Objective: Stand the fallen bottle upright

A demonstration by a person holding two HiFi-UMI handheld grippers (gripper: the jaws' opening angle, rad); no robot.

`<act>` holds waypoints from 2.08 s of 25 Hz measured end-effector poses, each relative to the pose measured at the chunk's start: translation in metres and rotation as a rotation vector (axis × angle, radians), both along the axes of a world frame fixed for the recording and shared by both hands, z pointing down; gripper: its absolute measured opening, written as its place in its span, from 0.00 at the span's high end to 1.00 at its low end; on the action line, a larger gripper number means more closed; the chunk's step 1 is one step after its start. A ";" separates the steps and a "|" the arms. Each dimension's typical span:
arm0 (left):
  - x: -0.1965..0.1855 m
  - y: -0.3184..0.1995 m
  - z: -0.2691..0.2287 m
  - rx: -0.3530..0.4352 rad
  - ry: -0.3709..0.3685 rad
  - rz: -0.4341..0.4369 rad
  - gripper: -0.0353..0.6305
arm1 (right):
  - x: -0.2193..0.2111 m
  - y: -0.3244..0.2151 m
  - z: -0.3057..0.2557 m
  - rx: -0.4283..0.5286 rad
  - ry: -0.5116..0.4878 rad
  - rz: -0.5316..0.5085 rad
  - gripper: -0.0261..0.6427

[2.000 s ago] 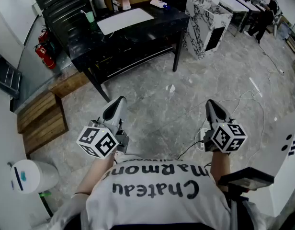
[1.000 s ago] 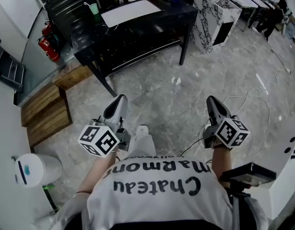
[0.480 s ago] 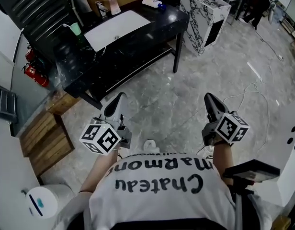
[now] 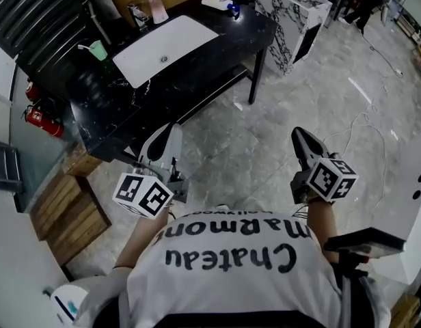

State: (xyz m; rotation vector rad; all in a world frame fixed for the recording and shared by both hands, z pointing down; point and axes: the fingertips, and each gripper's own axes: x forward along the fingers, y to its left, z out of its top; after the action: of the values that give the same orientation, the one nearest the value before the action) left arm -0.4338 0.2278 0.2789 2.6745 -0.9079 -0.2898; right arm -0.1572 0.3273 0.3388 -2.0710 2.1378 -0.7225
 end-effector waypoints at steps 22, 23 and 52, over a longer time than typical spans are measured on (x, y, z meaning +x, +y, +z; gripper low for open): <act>0.188 -0.170 0.003 -0.048 0.046 -0.137 0.92 | 0.203 -0.180 0.029 -0.035 -0.209 -0.045 0.93; 0.196 -0.176 0.002 -0.044 0.048 -0.143 0.92 | 0.211 -0.190 0.027 -0.028 -0.209 -0.055 0.93; 0.356 -0.422 -0.044 0.052 0.050 -0.048 0.93 | 0.370 -0.424 0.007 -0.014 -0.231 -0.017 0.93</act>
State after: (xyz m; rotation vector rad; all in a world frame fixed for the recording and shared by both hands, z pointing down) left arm -0.0780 -0.1938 0.2346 2.6827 -0.9632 -0.3939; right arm 0.2127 -0.0968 0.3460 -1.8736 2.0313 -0.9305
